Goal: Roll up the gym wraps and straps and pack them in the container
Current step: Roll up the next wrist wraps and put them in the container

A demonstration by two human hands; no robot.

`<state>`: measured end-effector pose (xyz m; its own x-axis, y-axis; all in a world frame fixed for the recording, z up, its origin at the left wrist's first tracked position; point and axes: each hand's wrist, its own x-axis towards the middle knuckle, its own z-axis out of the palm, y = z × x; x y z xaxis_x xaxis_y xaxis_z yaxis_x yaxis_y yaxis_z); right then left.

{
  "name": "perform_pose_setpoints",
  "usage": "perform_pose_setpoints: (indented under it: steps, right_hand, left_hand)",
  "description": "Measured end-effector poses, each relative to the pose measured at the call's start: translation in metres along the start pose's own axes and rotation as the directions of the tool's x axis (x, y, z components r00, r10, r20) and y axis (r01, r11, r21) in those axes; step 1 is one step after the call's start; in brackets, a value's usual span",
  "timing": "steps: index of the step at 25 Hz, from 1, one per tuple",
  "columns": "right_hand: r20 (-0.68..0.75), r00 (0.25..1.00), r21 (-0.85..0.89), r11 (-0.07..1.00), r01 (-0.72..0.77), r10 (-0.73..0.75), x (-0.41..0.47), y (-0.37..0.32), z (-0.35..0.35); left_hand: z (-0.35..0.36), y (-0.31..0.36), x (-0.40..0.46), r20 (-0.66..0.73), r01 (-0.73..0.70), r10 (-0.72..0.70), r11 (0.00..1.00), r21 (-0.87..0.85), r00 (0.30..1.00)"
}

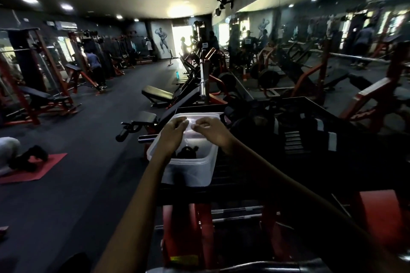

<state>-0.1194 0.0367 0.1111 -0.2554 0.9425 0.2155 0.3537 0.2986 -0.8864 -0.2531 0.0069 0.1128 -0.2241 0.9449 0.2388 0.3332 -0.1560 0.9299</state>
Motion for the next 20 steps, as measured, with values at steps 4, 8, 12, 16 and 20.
perform_pose_setpoints:
  steps: [4,8,12,16,20]
  right_hand:
    - [-0.18,0.984,0.197,0.979,0.047,-0.011,-0.028,0.001,-0.044]
    - [-0.263,0.963,0.335,0.942,0.035,0.057,-0.061,0.02,-0.087]
    - [-0.318,0.938,0.288,0.957,-0.041,0.136,-0.079,0.065,-0.131]
    - [-0.276,0.944,0.227,0.967,-0.117,0.179,-0.095,0.113,-0.17]
    - [-0.272,0.959,-0.118,0.986,-0.117,0.082,-0.108,0.153,-0.204]
  left_hand:
    - [0.048,0.029,-0.02,0.008,0.064,-0.065,0.96,-0.272,0.998]
    - [0.104,0.035,-0.047,0.092,0.089,-0.062,0.939,-0.333,0.994]
    - [0.168,0.024,-0.063,0.08,0.142,-0.123,0.937,-0.321,0.989]
    - [0.23,0.015,-0.08,0.006,0.105,-0.105,0.987,-0.123,0.994]
    - [0.263,-0.023,-0.077,0.127,0.062,-0.125,0.907,0.416,0.984]
